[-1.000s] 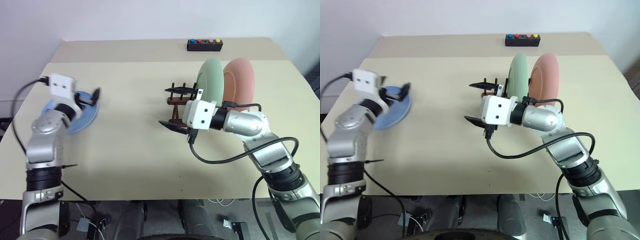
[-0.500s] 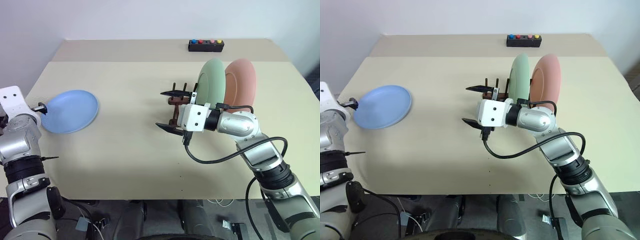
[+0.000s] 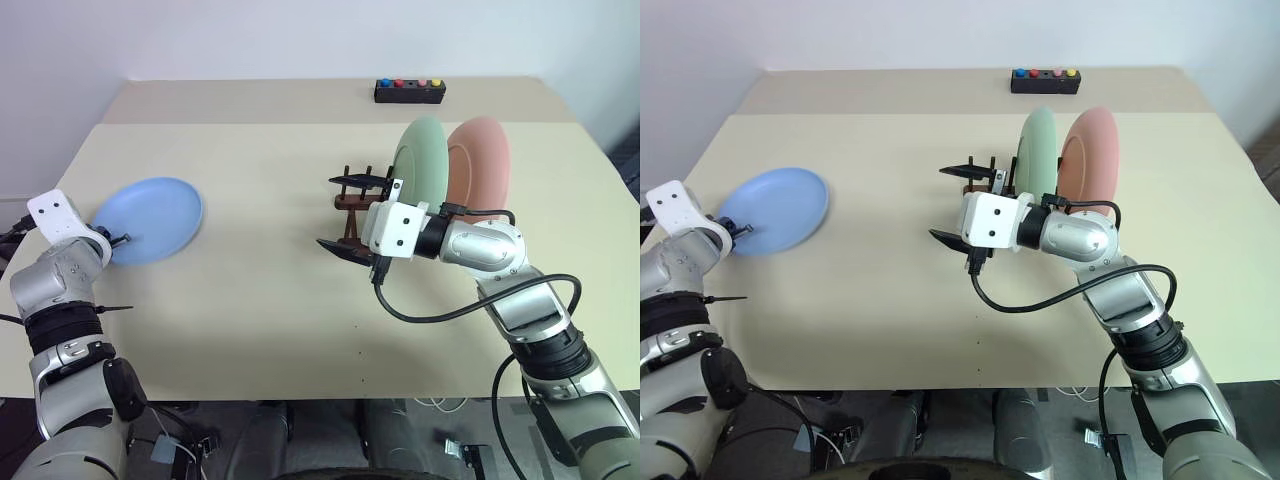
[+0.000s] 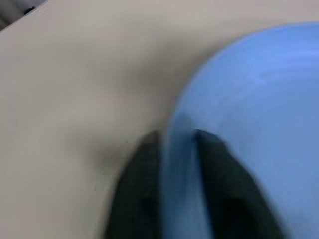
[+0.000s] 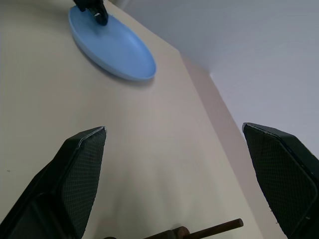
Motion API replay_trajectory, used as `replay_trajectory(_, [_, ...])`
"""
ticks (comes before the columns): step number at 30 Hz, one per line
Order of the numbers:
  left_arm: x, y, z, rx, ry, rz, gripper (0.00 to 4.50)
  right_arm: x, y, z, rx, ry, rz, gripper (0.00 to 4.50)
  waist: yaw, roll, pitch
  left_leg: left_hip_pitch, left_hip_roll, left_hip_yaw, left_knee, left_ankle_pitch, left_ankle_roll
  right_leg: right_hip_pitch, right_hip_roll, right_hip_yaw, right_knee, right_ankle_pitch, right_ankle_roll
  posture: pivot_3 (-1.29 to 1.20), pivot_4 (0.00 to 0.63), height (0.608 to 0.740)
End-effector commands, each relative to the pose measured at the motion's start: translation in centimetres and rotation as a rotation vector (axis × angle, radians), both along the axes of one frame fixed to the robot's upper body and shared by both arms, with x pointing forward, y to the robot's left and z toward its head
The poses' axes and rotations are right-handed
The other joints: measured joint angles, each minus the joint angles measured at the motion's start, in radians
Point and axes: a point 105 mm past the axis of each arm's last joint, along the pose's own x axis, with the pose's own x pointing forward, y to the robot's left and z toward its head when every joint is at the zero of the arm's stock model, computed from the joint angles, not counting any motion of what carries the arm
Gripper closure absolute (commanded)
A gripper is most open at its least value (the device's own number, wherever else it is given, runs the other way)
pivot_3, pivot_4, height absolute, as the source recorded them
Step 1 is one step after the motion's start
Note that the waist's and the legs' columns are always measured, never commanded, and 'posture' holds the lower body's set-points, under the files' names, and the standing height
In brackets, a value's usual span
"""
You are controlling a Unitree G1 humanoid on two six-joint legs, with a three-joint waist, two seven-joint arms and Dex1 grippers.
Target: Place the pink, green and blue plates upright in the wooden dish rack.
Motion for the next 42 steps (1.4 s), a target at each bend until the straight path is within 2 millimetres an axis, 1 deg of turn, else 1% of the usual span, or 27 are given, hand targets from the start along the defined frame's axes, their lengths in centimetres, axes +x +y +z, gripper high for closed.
replay_trajectory(1, [0.2,-0.3,1.9,-0.016,-0.111,-0.006,4.47,-0.4,-0.2,1.3,0.026,-0.056,0.000,0.00,0.000,0.000,0.000,0.000,0.000,0.000,0.000,0.000,0.000,0.000,0.000,0.000,0.000,0.000,0.000,0.00,0.150,0.740])
replay_trajectory(3, [0.7,-1.0,2.9,-0.025,-0.193,-0.044,4.47,-0.3,-0.2,1.3,0.024,-0.058,-0.004,0.00,0.001,0.000,0.000,0.000,0.000,0.000,0.000,0.000,0.000,0.000,0.000,0.000,0.000,0.000,0.000,0.00,0.150,0.740])
replay_trajectory(5, [1.0,-2.2,3.9,-0.061,-0.269,-0.084,4.47,-0.2,-0.3,1.3,0.020,-0.060,-0.008,0.00,0.003,0.000,0.000,0.000,0.000,0.000,0.000,0.000,-0.001,0.000,0.000,0.000,0.000,0.000,0.000,0.00,0.150,0.740])
replay_trajectory(7, [1.3,-3.2,4.9,-0.037,-0.328,-0.127,4.47,-0.1,-0.4,1.3,0.015,-0.063,-0.009,0.00,0.001,-0.001,0.000,0.000,0.000,0.000,0.000,0.000,-0.001,0.000,0.000,0.000,0.000,0.000,0.000,0.00,0.150,0.740])
replay_trajectory(8, [1.5,-4.3,6.0,-0.038,-0.396,-0.164,4.47,-0.1,-0.4,1.3,0.011,-0.068,-0.011,0.00,0.000,-0.001,0.000,0.000,0.000,0.000,0.000,0.000,-0.001,0.000,0.000,0.000,0.000,0.000,0.000,0.00,0.150,0.740])
replay_trajectory(10, [1.8,-7.4,9.4,-0.041,-0.575,-0.257,4.47,0.1,-0.5,1.4,-0.001,-0.090,-0.020,0.00,0.000,-0.001,0.000,0.000,0.000,0.000,0.000,0.000,-0.001,0.000,0.000,0.000,0.000,0.000,0.000,0.00,0.150,0.740])
replay_trajectory(11, [1.8,-8.4,10.4,-0.037,-0.623,-0.284,4.47,0.1,-0.5,1.4,-0.005,-0.099,-0.023,0.00,0.002,-0.002,0.001,-0.001,0.000,0.000,0.000,0.000,-0.001,0.000,0.000,0.000,0.000,0.000,0.000,0.00,0.150,0.740])
replay_trajectory(15, [1.8,-12.3,13.1,-0.011,-0.736,-0.373,4.47,0.5,-0.4,2.0,-0.009,-0.149,-0.036,0.00,0.001,-0.003,0.001,-0.001,0.000,0.000,0.000,0.000,-0.001,0.000,0.000,0.000,0.000,0.001,0.000,0.00,0.150,0.740])
replay_trajectory(17, [1.7,-14.8,14.5,0.048,-0.775,-0.427,4.47,1.1,-0.5,2.5,-0.028,-0.221,-0.066,0.00,-0.001,-0.003,0.001,-0.001,0.000,0.000,0.000,0.000,-0.001,0.000,0.000,0.000,0.000,0.001,0.000,0.00,0.150,0.740])
replay_trajectory(19, [1.5,-16.8,15.6,0.085,-0.807,-0.466,4.47,1.6,-0.7,3.0,-0.040,-0.281,-0.095,0.00,0.000,-0.003,0.001,-0.001,0.000,0.000,0.000,0.000,-0.001,0.000,0.000,0.000,0.000,0.001,0.000,0.00,0.150,0.740])
replay_trajectory(22, [1.2,-19.0,16.5,0.095,-0.835,-0.508,4.47,2.2,-0.8,3.6,-0.044,-0.344,-0.121,0.00,-0.002,-0.003,0.001,-0.001,0.000,0.000,0.000,0.000,-0.001,0.000,0.000,0.000,-0.001,0.001,0.000,0.00,0.150,0.740])
replay_trajectory(25, [0.7,-21.4,17.3,0.210,-0.851,-0.543,4.47,2.5,-0.8,4.3,-0.061,-0.432,-0.142,0.00,-0.002,-0.003,0.001,-0.001,0.000,0.000,0.000,0.000,-0.001,0.000,0.000,0.000,-0.001,0.001,0.000,0.00,0.150,0.740])
replay_trajectory(27, [0.5,-22.4,17.7,0.224,-0.867,-0.547,4.47,2.6,-0.7,4.4,-0.078,-0.467,-0.146,0.00,0.000,-0.003,0.001,-0.001,0.000,0.001,0.000,0.000,-0.001,0.000,0.000,0.000,-0.001,0.001,0.000,0.00,0.150,0.740])
replay_trajectory(30, [0.1,-23.8,18.4,0.247,-0.892,-0.558,4.47,2.7,-0.4,3.8,-0.123,-0.507,-0.139,0.00,0.000,-0.003,0.001,-0.001,0.000,0.001,0.000,0.000,-0.001,0.000,0.000,0.000,-0.001,0.001,0.000,0.00,0.150,0.740])
replay_trajectory(32, [0.1,-24.8,18.3,0.258,-0.885,-0.574,4.47,3.0,-0.3,3.2,-0.164,-0.546,-0.140,0.00,0.000,-0.003,0.001,-0.001,0.000,0.001,0.000,0.000,-0.001,0.000,0.000,0.000,-0.001,0.001,0.000,0.00,0.150,0.740])
replay_trajectory(35, [0.0,-25.7,18.1,0.241,-0.878,-0.592,4.47,3.3,-0.1,2.5,-0.205,-0.573,-0.137,0.00,0.000,-0.003,0.001,-0.001,0.000,0.001,0.000,0.000,-0.001,0.000,0.000,0.000,-0.001,0.000,0.000,0.00,0.150,0.740])
replay_trajectory(39, [-0.5,-26.9,18.4,0.213,-0.902,-0.628,4.47,3.8,-0.1,1.4,-0.252,-0.582,-0.144,0.00,0.000,-0.003,0.001,-0.001,0.000,0.001,0.000,0.001,-0.001,0.000,0.000,0.000,-0.001,0.000,0.000,0.00,0.150,0.740])
replay_trajectory(42, [-0.6,-27.1,18.3,0.218,-0.896,-0.638,4.50,4.0,-0.2,1.2,-0.262,-0.578,-0.150,0.89,-0.001,-0.003,0.001,-0.001,0.000,0.001,0.000,0.001,-0.001,0.000,0.000,0.000,-0.001,0.000,0.000,0.00,0.150,0.740])
